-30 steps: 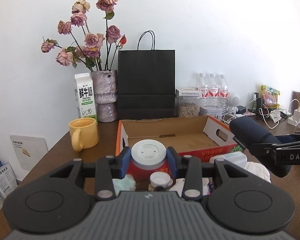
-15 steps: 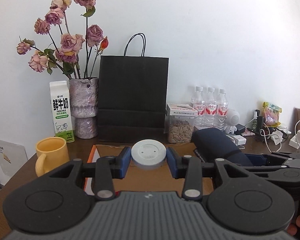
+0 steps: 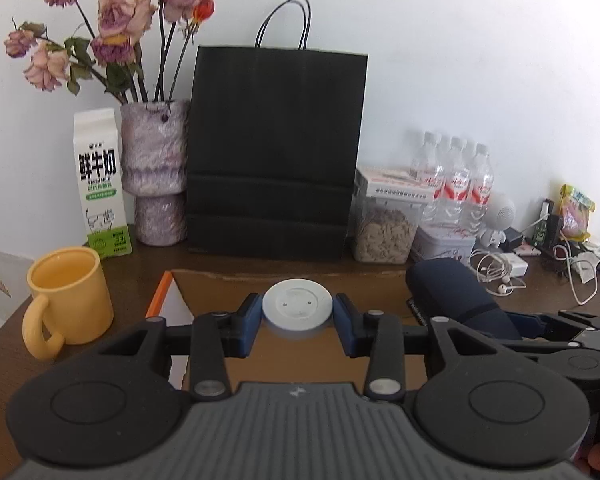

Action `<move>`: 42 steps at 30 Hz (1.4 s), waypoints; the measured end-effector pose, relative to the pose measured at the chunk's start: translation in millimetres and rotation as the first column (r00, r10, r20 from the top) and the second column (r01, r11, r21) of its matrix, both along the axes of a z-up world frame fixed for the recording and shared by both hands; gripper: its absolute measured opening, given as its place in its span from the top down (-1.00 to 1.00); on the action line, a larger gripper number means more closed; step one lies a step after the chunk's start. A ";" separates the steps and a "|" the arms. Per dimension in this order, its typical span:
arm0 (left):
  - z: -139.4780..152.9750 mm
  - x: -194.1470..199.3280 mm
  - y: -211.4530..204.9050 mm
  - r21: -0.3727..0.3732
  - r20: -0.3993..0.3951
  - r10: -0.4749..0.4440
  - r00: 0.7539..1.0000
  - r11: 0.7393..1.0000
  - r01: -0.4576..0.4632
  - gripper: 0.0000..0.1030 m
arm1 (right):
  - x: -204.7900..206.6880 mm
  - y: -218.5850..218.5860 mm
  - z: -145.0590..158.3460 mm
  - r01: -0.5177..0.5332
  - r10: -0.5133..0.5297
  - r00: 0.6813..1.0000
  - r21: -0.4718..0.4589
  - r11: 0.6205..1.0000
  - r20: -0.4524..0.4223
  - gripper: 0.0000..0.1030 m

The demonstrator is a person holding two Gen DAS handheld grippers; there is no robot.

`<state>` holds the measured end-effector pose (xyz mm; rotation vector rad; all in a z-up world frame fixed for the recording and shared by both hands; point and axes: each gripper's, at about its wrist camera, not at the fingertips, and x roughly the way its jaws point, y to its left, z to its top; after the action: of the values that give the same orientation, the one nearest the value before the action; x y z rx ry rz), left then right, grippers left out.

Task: Organize objects
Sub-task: 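Carry the white disc and navy pencil case over the cardboard box with both tools, then open both tools to release the disc and pencil case into the box, then move both tools back from the box toward the plastic bundle and white cloth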

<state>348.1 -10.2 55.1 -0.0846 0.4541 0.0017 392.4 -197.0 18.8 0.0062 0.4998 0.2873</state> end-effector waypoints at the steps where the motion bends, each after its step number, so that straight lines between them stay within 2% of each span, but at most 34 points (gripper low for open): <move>1: -4.0 3.1 1.2 -0.003 -0.022 0.002 1.000 1.000 -0.002 0.23 | 2.0 -0.5 -2.7 0.006 -0.006 1.000 -0.006 1.000 -0.013 -0.20; 4: -13.2 9.4 4.2 -0.017 -0.070 -0.001 0.998 1.000 0.000 0.23 | 5.1 -0.3 -10.0 0.017 -0.018 0.999 -0.027 0.999 -0.044 -0.20; 7: -15.0 9.8 4.3 -0.018 -0.085 -0.007 0.996 1.000 0.006 0.22 | 5.7 -1.1 -11.9 0.015 -0.017 0.998 -0.035 0.999 -0.061 -0.22; 8: -14.9 9.2 3.8 -0.014 -0.085 -0.007 0.996 1.000 0.006 0.18 | 5.9 -1.1 -11.9 0.015 -0.018 0.998 -0.038 0.999 -0.066 -0.28; 9: -14.3 8.7 3.3 -0.012 -0.085 -0.006 0.996 1.000 0.005 -0.04 | 6.1 -1.3 -12.0 0.018 -0.020 0.997 -0.039 0.999 -0.072 -0.29; 10: -13.6 7.8 2.7 -0.011 -0.083 -0.001 0.997 1.000 0.001 -0.41 | 5.9 -2.1 -11.7 0.026 -0.029 0.997 -0.039 0.999 -0.072 -0.44; 11: -12.9 6.5 2.2 -0.007 -0.076 0.003 0.997 1.000 -0.003 -0.61 | 5.7 -2.6 -10.7 0.032 -0.035 0.997 -0.040 0.999 -0.073 -0.75; 12: -11.9 5.2 1.4 -0.002 -0.067 0.009 0.998 1.000 -0.009 -0.93 | 4.8 -3.1 -9.6 0.034 -0.037 0.997 -0.040 0.999 -0.069 -0.85; 13: -11.1 3.4 0.5 0.007 -0.055 0.018 0.998 1.000 -0.018 -1.00 | 3.2 -3.8 -8.4 0.035 -0.037 0.997 -0.037 0.999 -0.061 -0.89; 15: -9.1 1.2 -1.6 0.022 -0.042 0.034 0.999 0.999 -0.033 -1.00 | 1.9 -4.9 -5.5 0.035 -0.036 0.998 -0.029 0.999 -0.056 -0.89; 28: 3.0 -10.4 0.8 0.001 0.004 0.038 0.999 0.999 -0.038 -1.00 | -8.7 -5.3 3.5 0.014 -0.014 1.000 -0.011 1.000 -0.024 -0.91; 42: 14.8 -61.1 14.2 0.018 0.112 0.037 0.993 0.999 -0.039 -1.00 | -49.7 -15.5 12.6 -0.014 0.016 0.999 -0.050 0.999 0.051 -0.99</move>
<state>287.1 4.0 69.9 -0.0732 0.3403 0.0391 342.7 -212.5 31.4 -0.0535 0.4555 0.2890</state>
